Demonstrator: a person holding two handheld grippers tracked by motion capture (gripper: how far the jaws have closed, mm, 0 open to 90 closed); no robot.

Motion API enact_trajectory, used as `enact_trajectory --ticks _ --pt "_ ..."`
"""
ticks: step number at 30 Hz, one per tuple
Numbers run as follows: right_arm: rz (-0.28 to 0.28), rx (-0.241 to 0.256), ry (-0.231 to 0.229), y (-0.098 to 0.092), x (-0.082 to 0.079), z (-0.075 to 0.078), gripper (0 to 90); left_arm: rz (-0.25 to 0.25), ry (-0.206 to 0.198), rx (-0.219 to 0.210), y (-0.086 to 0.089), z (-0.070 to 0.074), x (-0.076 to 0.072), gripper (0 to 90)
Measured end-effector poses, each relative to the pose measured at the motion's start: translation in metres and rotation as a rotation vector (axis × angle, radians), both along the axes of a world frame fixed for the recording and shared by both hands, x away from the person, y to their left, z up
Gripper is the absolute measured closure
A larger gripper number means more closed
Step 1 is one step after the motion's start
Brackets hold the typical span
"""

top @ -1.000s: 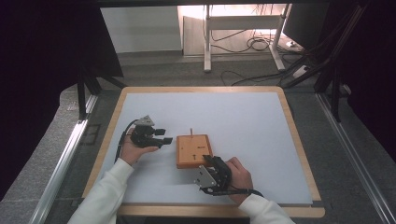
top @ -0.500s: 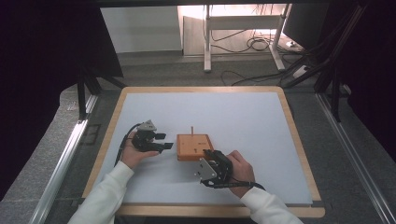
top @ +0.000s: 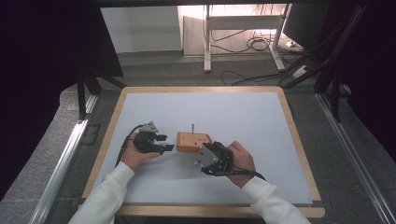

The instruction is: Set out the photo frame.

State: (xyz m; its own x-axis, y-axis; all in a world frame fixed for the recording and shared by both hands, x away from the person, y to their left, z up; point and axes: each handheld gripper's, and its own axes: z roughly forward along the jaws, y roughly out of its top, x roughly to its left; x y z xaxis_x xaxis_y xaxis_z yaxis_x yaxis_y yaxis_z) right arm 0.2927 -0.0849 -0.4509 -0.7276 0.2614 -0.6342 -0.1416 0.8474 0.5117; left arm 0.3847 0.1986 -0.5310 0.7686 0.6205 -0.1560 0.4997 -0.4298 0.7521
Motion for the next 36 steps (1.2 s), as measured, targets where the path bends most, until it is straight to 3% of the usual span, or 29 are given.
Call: enact_trajectory --ticks 16,23,32,36 --pt "0.008 0.007 0.054 0.008 0.016 0.014 66.1 -0.002 0.003 0.005 -0.001 -0.001 0.000 38.4" --pt "0.008 0.002 0.057 0.015 0.023 0.019 65.6 -0.003 0.004 0.008 -0.002 -0.002 0.000 38.3" --pt "0.008 0.037 0.086 0.026 0.034 0.022 61.5 -0.001 0.003 0.010 0.000 -0.002 0.000 38.0" --pt "-0.002 0.057 0.071 0.027 0.037 0.021 60.4 0.000 0.002 0.009 0.001 -0.002 0.000 38.0"
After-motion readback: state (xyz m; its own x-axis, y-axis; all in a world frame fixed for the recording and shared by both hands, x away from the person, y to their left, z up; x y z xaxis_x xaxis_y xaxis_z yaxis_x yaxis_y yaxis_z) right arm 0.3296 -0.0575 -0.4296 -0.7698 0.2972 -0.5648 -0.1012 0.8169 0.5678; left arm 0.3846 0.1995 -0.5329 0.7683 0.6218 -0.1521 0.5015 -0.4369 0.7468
